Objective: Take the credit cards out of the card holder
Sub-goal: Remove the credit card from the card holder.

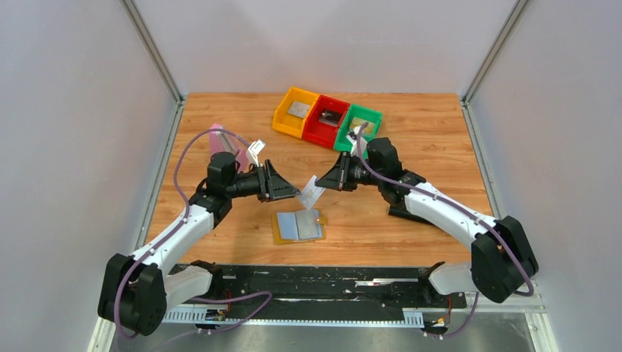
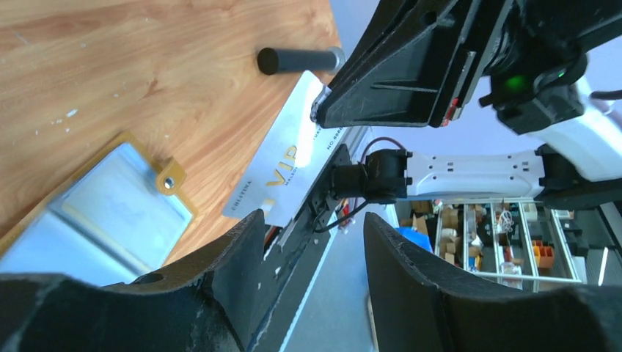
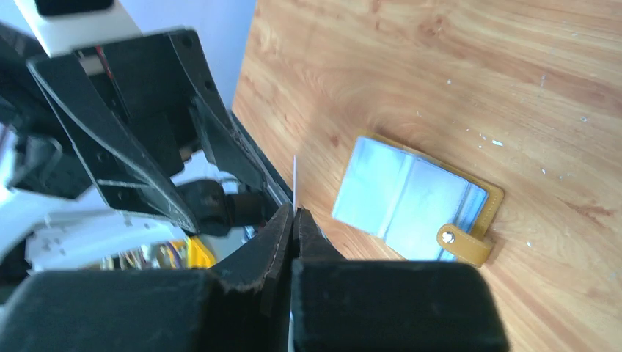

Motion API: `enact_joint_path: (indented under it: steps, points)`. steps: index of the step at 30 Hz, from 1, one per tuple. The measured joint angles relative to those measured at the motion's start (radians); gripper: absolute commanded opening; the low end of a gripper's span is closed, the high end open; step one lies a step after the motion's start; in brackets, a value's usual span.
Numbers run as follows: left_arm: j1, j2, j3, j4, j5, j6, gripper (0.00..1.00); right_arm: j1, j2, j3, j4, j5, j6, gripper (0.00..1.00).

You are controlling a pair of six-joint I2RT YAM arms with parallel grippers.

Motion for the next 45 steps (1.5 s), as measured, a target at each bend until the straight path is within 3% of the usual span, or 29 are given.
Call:
enact_joint_path:
  steps: [8, 22, 30, 35, 38, 45]
  points:
    - [0.001, 0.010, -0.053, 0.173, -0.028, -0.114, 0.66, 0.008, -0.124, -0.172, 0.249, 0.238, 0.307, 0.00]
    - [-0.039, 0.082, -0.105, 0.405, -0.108, -0.264, 0.58, 0.088, -0.196, -0.318, 0.454, 0.509, 0.524, 0.00]
    - [-0.056, 0.100, -0.105, 0.487, -0.133, -0.312, 0.40, 0.109, -0.216, -0.341, 0.490, 0.568, 0.559, 0.00]
    - [-0.057, 0.104, -0.105, 0.506, -0.145, -0.332, 0.12, 0.112, -0.217, -0.349, 0.494, 0.590, 0.571, 0.00]
    - [-0.057, 0.105, -0.105, 0.509, -0.147, -0.340, 0.00, 0.117, -0.230, -0.360, 0.498, 0.609, 0.575, 0.08]
    - [-0.058, 0.102, -0.095, 0.465, -0.125, -0.310, 0.00, 0.114, -0.257, -0.367, 0.442, 0.581, 0.447, 0.44]
